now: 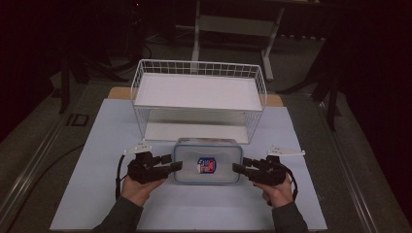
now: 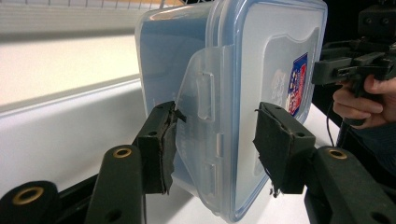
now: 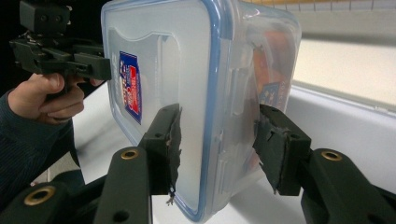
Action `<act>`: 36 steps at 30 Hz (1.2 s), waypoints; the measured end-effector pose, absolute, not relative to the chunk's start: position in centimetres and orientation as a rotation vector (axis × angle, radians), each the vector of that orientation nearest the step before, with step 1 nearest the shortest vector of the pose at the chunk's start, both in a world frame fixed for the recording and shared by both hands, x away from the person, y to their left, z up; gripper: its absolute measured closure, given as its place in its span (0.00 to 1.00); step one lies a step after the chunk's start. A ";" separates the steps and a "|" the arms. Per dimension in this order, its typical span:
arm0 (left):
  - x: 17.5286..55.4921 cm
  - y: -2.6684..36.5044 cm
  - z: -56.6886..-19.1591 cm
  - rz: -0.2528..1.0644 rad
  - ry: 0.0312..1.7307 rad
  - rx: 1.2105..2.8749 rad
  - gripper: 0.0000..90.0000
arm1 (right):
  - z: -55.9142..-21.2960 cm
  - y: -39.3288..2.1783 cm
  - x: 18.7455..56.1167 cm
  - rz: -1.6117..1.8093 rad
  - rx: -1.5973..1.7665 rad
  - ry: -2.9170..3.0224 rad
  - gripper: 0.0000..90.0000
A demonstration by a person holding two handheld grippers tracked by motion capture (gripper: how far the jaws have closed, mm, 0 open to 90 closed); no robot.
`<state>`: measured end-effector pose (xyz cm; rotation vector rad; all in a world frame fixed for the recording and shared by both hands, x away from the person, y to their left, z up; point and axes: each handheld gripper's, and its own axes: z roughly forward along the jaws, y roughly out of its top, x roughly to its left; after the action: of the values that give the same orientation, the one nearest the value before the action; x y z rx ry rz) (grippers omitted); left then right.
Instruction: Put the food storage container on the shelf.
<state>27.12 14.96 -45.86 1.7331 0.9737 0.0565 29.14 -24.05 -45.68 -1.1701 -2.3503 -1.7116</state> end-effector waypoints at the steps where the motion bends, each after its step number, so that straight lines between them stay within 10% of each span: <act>1: 27.1 15.1 -45.5 0.065 0.967 1.738 0.55 | -45.5 -24.0 29.1 -1.719 -1.167 -2.352 0.58; 36: 29.5 16.8 -36.5 0.211 0.869 1.715 0.55 | -37.0 -22.0 31.3 -1.932 -1.073 -2.391 0.58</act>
<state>29.46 16.84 -36.50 1.7149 0.8687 0.2107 31.34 -22.02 -36.97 -1.0734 -2.3910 -1.9321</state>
